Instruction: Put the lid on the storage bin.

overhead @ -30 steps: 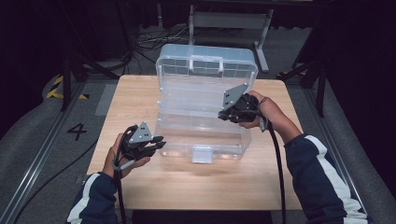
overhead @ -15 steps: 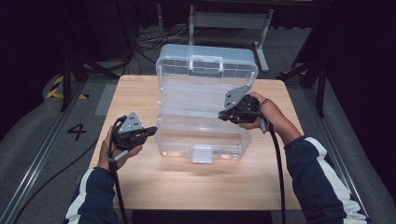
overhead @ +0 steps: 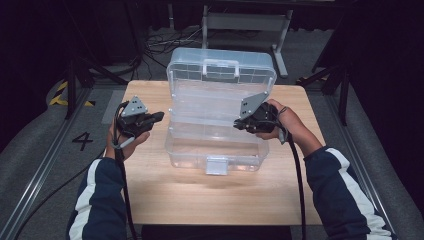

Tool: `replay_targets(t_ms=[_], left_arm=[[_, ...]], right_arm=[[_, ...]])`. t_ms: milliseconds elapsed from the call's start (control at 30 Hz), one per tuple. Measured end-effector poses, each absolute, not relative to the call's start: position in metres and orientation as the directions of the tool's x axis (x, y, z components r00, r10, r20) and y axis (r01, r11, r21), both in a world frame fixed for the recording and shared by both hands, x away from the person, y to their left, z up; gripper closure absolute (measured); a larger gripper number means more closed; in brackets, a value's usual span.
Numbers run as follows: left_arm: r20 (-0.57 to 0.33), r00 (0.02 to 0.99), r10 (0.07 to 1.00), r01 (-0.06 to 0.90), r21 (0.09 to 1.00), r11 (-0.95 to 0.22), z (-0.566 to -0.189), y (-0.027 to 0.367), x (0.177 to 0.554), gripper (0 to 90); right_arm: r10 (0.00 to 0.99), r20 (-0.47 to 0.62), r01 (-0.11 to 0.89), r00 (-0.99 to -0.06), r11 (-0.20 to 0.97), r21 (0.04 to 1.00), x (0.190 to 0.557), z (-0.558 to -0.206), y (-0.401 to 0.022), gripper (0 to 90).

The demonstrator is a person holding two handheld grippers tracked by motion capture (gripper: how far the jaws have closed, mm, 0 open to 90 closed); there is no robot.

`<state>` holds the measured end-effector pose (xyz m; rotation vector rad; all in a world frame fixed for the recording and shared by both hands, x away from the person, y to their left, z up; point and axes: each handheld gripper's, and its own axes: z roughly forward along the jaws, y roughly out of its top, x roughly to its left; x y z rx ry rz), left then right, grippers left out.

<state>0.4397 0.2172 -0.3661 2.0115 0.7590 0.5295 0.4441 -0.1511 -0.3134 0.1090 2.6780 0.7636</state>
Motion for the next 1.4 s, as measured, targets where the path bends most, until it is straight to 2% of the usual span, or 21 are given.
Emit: replay_targets(t_ms=[800, 1400], left_arm=[[0.093, 0.71, 0.698, 0.277, 0.874, -0.399, -0.333, 0.183, 0.491, 90.0], [0.102, 0.689, 0.718, 0.265, 0.886, -0.381, -0.323, 0.182, 0.5, 90.0]], right_arm=[[0.18, -0.331, -0.023, -0.926, 0.849, 0.527, 0.439, -0.317, -0.153, 83.3], [0.17, -0.334, -0.032, -0.927, 0.853, 0.521, 0.432, -0.321, -0.153, 82.7]])
